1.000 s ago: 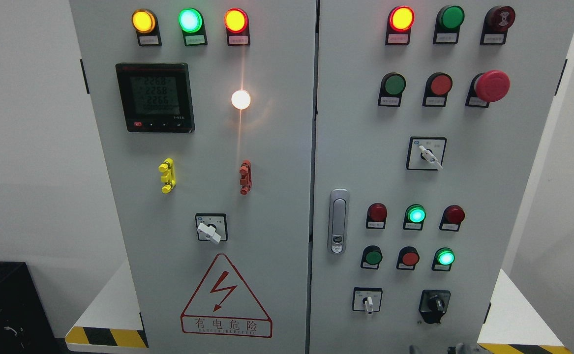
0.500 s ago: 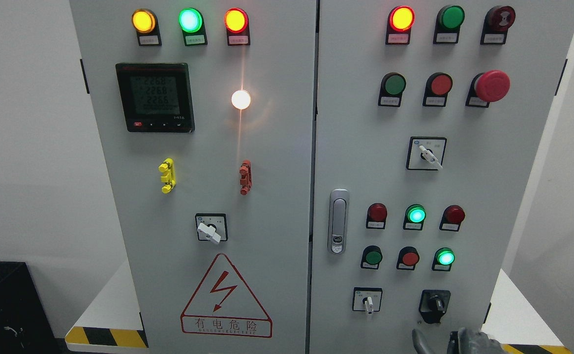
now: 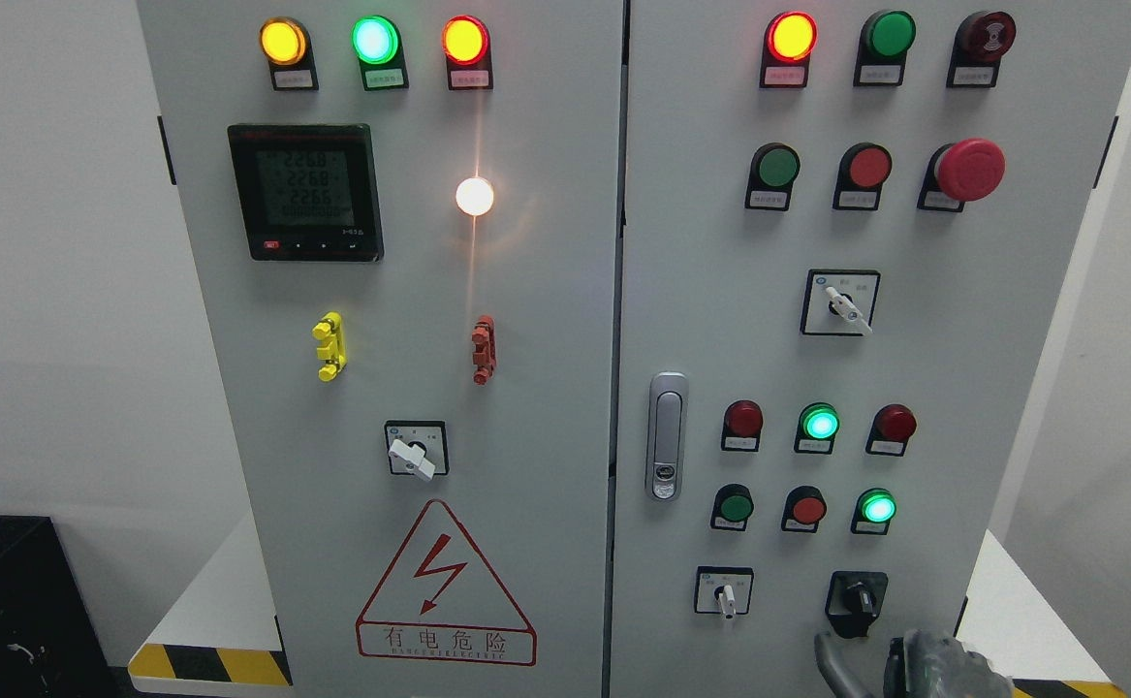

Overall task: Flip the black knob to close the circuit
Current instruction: 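Raise the right hand up to the black rotary knob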

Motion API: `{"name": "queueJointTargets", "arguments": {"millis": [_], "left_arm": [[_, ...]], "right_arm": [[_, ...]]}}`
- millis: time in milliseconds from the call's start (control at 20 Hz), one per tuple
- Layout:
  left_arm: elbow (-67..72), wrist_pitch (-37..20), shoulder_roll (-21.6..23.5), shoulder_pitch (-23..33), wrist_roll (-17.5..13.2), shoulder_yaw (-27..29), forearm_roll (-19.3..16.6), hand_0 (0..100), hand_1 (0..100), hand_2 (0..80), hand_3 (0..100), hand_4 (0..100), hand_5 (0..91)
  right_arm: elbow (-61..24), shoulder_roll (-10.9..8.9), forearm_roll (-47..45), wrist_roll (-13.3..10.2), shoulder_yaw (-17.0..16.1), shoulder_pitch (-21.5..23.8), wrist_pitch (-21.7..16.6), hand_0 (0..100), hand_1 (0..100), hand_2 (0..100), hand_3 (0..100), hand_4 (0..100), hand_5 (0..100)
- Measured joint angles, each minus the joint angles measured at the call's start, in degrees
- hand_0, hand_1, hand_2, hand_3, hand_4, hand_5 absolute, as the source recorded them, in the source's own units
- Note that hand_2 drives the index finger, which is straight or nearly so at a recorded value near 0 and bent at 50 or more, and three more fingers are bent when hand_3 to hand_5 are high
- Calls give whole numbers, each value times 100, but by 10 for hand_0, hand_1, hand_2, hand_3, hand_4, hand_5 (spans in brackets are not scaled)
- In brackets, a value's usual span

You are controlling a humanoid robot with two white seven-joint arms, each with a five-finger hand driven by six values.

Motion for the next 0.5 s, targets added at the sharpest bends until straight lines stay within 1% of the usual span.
{"name": "queueJointTargets", "arguments": {"millis": [500], "left_arm": [[0,0,0,0,0,0,0,120,556,0,0,0,0]], "right_arm": [[52,-2,44,1,-55,-86,0,0,0,941,1000,1000,1000]]}}
